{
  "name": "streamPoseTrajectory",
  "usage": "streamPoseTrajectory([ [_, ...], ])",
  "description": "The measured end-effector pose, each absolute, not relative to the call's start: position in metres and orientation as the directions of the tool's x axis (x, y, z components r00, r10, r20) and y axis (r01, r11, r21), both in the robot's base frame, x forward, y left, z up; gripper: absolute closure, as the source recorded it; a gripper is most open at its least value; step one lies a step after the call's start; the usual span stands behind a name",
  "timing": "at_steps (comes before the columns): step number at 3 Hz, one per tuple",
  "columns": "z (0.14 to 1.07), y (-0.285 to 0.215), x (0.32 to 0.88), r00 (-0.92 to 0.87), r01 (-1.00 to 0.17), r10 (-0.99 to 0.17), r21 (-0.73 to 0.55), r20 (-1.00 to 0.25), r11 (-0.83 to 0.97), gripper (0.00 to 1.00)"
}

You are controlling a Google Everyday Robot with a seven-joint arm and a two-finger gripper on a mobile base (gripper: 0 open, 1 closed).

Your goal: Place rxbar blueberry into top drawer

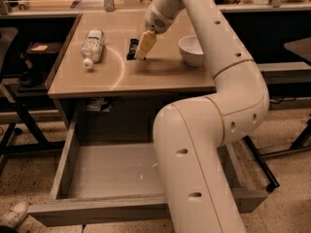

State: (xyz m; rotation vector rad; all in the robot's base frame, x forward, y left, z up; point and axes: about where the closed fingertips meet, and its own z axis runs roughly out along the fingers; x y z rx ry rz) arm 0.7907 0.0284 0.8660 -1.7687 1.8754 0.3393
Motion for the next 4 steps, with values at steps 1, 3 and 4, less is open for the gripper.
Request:
streamPoseTrajectory([
  [1, 0.867, 0.030, 0.781, -0.017, -0.984, -0.843, -0.142, -0.537, 0.110, 1.00],
  [3, 0.929, 0.042, 0.723, -0.008, -0.978, -0.807, -0.164, -0.591, 0.129, 1.00],
  [4, 0.928, 0.042, 0.724, -0.008, -0.978, -0.807, -0.164, -0.590, 0.129, 1.00],
])
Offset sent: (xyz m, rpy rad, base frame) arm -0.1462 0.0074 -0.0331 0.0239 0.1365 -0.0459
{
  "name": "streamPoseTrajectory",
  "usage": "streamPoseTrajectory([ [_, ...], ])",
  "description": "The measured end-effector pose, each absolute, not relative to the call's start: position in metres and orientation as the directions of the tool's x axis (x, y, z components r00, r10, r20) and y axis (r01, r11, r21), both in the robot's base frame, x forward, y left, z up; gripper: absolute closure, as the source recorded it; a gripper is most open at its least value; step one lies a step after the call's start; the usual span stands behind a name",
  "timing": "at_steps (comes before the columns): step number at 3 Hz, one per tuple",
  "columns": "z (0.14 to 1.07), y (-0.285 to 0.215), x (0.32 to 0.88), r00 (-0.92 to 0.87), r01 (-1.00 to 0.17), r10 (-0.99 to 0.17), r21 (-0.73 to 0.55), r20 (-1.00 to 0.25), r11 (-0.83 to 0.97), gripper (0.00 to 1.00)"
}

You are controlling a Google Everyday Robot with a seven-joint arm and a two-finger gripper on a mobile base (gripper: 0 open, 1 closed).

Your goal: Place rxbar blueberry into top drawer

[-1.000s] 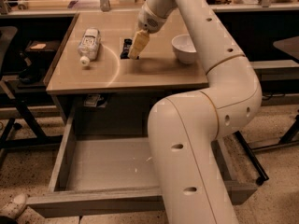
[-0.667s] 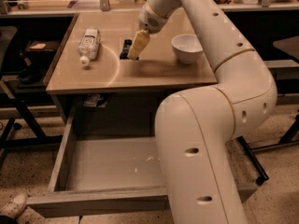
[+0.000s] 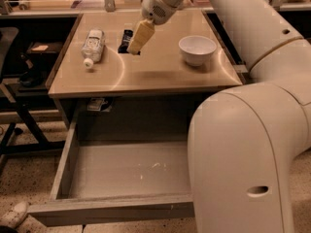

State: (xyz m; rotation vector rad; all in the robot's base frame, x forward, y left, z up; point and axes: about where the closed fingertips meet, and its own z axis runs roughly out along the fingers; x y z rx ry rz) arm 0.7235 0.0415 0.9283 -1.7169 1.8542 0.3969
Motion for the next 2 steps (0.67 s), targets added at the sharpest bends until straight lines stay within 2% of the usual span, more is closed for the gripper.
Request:
streamPoseTrajectory([
  [2, 0.912, 0.039, 0.689, -0.075, -0.988, -0.794, -0.064, -0.603, 0.142, 1.00],
])
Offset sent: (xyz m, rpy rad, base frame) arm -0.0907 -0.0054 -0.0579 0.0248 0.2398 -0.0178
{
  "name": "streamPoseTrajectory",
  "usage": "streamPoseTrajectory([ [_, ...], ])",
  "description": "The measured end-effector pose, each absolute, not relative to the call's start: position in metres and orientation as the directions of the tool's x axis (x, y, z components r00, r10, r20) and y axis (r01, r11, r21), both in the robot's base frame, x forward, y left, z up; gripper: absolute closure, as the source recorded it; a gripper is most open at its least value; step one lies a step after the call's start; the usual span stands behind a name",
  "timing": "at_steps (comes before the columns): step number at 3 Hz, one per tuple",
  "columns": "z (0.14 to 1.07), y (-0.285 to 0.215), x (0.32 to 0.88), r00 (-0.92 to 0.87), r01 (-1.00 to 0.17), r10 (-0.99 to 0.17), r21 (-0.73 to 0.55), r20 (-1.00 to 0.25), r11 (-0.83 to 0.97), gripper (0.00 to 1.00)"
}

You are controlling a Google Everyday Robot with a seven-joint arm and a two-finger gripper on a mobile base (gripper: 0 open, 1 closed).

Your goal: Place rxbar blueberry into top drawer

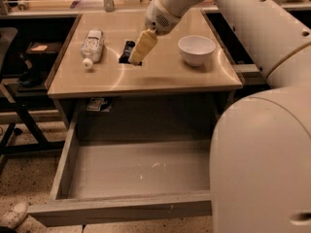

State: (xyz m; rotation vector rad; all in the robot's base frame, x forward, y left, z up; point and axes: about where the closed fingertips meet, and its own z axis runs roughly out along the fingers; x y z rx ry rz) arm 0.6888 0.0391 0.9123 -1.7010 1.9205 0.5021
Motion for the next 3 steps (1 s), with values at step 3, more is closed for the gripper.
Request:
streamPoseTrajectory([
  [3, 0.845, 0.035, 0.594, -0.237, -0.971, -0.793, 0.157, -0.561, 0.179, 1.00],
])
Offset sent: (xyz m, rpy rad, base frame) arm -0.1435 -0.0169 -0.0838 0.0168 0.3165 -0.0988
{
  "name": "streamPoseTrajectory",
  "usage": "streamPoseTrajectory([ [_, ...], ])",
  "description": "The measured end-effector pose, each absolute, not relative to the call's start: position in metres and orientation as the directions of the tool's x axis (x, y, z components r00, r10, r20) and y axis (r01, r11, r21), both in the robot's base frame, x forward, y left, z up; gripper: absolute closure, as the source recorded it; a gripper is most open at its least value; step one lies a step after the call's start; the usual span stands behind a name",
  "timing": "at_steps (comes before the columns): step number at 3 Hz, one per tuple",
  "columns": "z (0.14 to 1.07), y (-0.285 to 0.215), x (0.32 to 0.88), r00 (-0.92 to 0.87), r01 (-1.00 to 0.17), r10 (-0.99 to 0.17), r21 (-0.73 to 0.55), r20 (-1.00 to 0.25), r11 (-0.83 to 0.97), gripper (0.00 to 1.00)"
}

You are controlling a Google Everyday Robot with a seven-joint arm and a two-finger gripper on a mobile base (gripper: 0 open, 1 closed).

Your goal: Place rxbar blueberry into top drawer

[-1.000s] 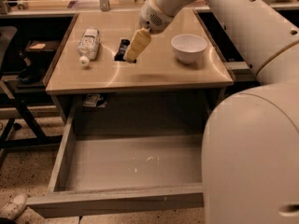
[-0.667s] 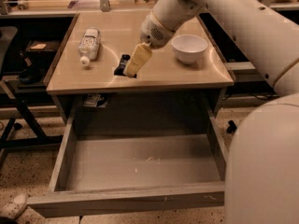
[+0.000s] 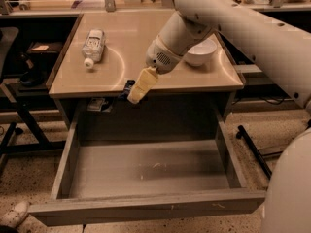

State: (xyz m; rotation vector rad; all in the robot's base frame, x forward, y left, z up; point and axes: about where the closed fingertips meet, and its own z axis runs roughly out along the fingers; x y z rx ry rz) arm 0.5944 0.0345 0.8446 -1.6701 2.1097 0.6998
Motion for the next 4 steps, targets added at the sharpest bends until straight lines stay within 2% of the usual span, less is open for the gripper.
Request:
streamPoseTrajectory([
  [1, 0.846, 0.035, 0.595, -0.236, -0.971, -0.792, 0.156, -0.562, 0.179, 1.00],
  [4, 0.772, 0.031, 0.519, -0.395, -0.919, -0.719, 0.257, -0.572, 0.301, 1.00],
])
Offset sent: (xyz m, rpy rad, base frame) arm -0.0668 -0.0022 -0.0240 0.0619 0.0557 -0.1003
